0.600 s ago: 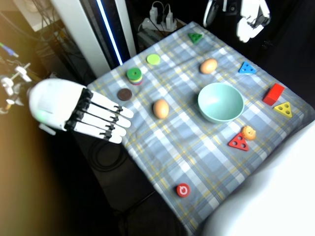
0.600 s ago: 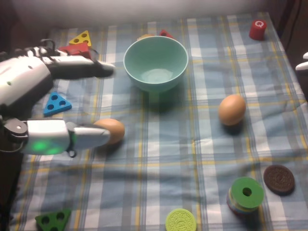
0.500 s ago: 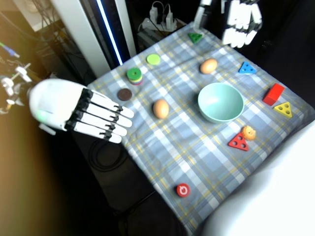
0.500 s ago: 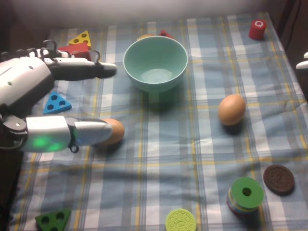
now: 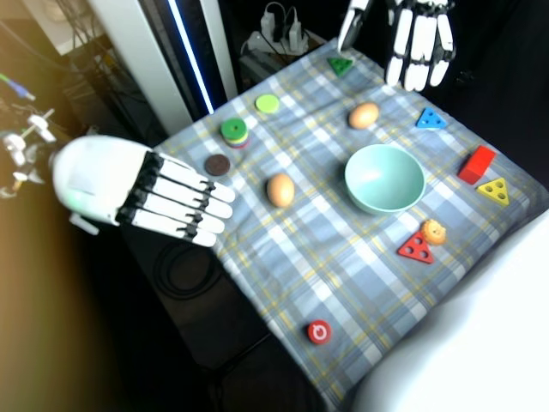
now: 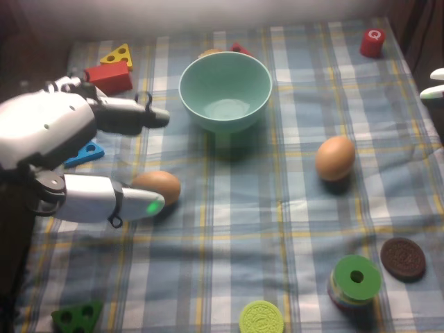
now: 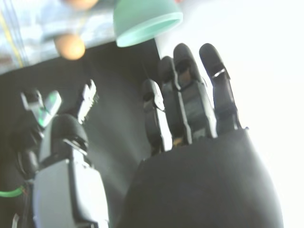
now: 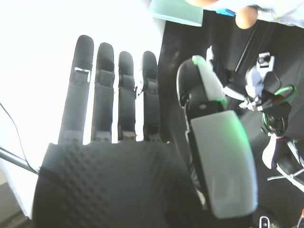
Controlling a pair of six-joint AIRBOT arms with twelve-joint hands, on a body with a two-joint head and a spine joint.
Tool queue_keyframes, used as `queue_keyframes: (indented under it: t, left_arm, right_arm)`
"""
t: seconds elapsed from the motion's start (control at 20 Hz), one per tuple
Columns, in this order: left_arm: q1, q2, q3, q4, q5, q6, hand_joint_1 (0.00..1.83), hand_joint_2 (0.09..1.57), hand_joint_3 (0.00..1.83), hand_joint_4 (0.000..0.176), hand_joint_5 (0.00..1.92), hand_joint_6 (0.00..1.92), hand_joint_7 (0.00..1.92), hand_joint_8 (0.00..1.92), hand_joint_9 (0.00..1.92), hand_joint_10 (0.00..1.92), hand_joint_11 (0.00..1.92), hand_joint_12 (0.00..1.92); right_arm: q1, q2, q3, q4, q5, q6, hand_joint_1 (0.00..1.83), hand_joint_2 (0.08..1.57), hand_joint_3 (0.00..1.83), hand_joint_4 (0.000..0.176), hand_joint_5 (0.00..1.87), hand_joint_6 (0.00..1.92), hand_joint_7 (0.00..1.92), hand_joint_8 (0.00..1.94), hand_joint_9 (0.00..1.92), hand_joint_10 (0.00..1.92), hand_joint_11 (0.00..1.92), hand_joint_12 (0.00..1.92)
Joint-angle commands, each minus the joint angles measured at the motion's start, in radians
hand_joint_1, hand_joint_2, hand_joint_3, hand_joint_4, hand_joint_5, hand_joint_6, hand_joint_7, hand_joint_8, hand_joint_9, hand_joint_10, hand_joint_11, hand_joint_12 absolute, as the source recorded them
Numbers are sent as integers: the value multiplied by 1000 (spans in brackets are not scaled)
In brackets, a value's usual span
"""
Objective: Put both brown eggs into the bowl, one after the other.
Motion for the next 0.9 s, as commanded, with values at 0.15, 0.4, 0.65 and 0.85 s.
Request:
queue_keyframes:
  t: [0.15,0.4,0.65,0.85]
  left_arm:
    - [-29,-41,31,-47,-2,113,723,891,0,176,618,16,750,10,633,3,18,786]
    - [-54,-85,69,-54,69,130,710,942,1,165,616,3,761,5,642,3,0,766]
    - [-68,-104,91,-64,109,149,810,948,0,153,643,5,815,7,653,6,0,697]
    - [-89,-129,116,-88,137,188,892,968,0,130,729,10,901,10,685,7,0,742]
  right_arm:
    - [9,-1,4,16,120,10,720,1319,0,0,582,0,513,0,543,7,374,626]
    - [9,-1,4,16,119,13,724,1306,0,0,597,4,521,1,561,8,393,646]
    - [6,-1,4,16,119,20,738,1301,0,0,622,7,531,2,552,0,347,628]
    - [3,-1,4,16,119,22,688,1315,0,0,626,1,533,2,549,2,325,685]
